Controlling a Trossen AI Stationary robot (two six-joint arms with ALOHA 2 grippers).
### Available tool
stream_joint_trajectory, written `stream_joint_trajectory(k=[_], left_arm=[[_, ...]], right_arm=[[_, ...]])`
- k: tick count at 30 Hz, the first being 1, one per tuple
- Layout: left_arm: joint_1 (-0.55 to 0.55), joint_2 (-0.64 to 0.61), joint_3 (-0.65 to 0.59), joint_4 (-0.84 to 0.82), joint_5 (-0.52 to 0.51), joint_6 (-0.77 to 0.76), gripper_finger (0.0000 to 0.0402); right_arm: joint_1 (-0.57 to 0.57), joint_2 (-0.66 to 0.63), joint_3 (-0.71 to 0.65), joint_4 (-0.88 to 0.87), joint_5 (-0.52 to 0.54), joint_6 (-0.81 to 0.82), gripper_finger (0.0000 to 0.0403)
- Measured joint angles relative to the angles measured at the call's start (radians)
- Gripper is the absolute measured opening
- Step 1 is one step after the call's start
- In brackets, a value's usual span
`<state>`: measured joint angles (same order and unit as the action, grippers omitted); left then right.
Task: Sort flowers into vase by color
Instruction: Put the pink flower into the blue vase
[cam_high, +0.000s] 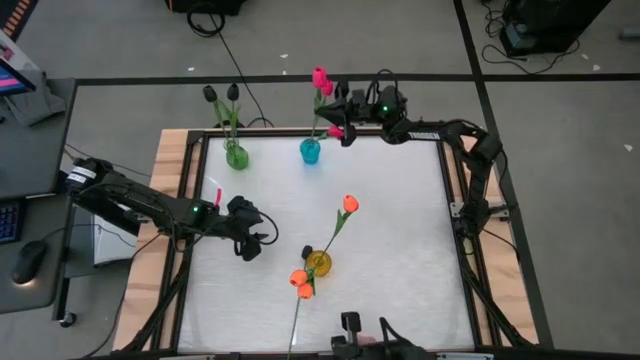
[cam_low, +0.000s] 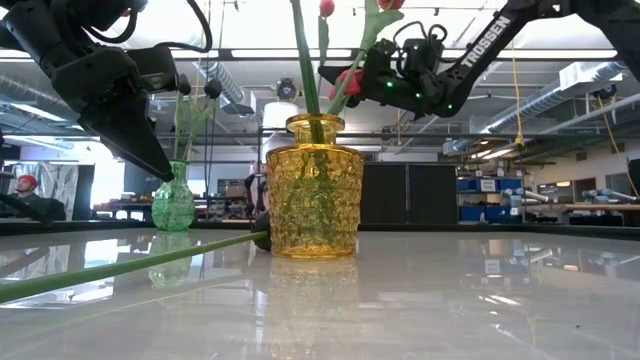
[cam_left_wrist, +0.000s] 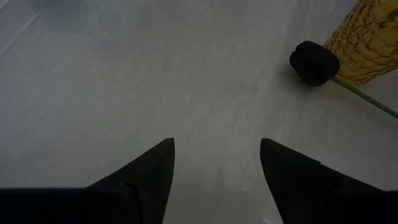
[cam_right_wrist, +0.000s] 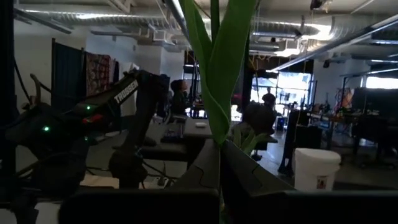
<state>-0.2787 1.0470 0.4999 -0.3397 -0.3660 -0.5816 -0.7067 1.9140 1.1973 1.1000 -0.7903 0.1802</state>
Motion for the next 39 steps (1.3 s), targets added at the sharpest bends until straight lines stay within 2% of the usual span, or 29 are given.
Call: stream_joint_trajectory(k=[18,39], left_arm=[[0.0,0.0,0.0,0.001,0.0,0.0,0.0243],[0.0,0.0,0.0,0.001,0.0,0.0,0.0243]], right_arm=[[-0.042,-0.002,0.0,0.089,-0.033,0.056,0.0007],[-0.037,-0.002,0.0,-0.023,-0.05,-0.025,0.0007]])
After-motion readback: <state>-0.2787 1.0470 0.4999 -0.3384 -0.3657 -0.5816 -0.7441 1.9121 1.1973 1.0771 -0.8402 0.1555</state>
